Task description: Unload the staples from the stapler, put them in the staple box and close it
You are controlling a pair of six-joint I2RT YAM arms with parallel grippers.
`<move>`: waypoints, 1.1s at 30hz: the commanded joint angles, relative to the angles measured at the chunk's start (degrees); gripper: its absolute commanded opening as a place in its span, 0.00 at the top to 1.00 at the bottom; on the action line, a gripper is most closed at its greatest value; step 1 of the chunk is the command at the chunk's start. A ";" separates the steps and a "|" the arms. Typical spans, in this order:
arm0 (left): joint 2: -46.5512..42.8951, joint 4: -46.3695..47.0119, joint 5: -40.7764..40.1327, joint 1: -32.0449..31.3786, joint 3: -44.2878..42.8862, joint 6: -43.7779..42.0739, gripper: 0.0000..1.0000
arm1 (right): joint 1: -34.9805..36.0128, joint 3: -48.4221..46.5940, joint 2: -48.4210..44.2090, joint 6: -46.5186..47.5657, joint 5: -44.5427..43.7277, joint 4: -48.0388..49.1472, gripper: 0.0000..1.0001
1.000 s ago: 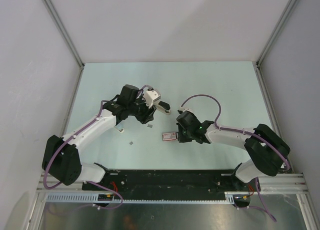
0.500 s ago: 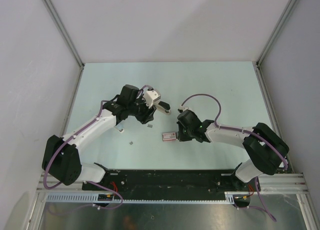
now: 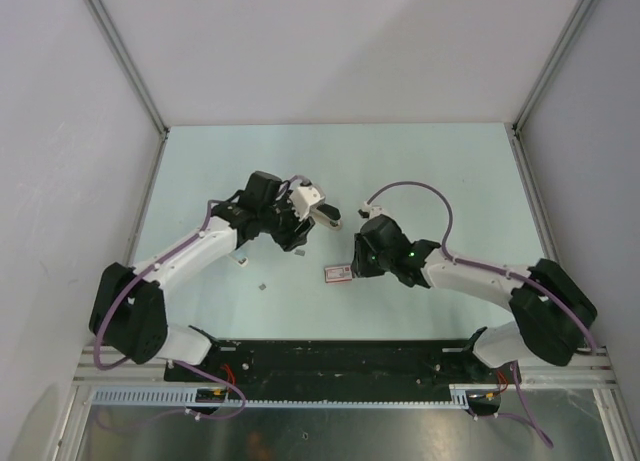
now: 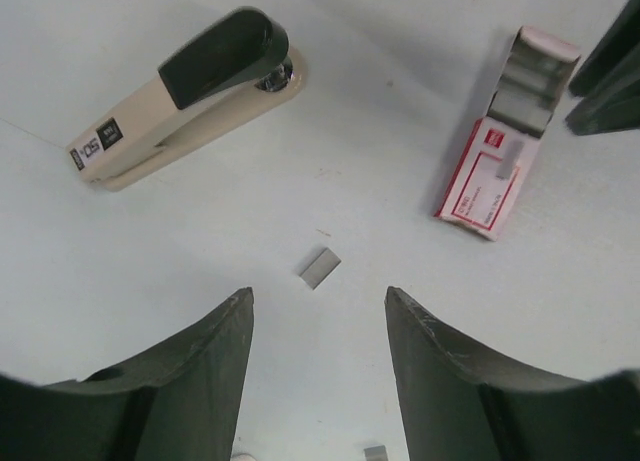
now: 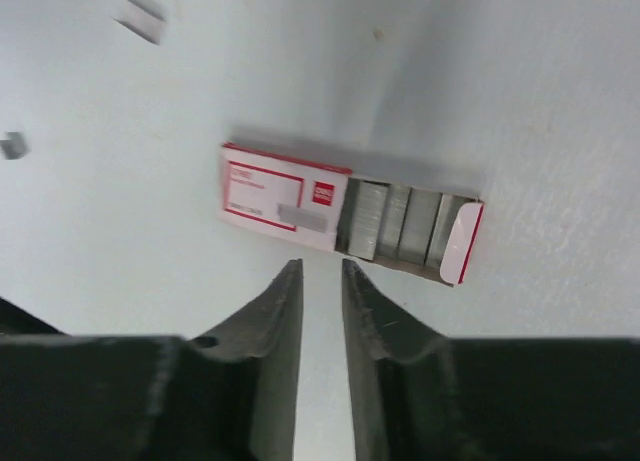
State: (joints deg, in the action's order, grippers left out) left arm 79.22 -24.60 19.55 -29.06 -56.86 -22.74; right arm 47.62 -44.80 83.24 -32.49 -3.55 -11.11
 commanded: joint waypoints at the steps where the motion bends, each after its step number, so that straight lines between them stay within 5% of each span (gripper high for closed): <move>1: 4.54 -0.22 -2.23 -0.84 1.36 -8.85 0.38 | 1.41 0.67 -5.77 0.75 -3.27 5.37 0.68; 8: 12.65 -1.49 -5.81 -2.80 -0.88 -19.26 0.35 | 4.64 7.68 -8.14 -3.50 -4.83 16.05 0.56; 33: 20.56 -1.55 -9.16 -5.98 -4.33 -26.59 0.35 | 5.82 10.69 -9.71 -5.25 -6.06 18.79 0.67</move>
State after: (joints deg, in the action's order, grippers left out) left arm 98.83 -26.26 10.85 -34.15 -58.74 -47.18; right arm 53.49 -34.52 75.40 -37.47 -8.36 5.30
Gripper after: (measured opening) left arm 0.650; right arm 0.342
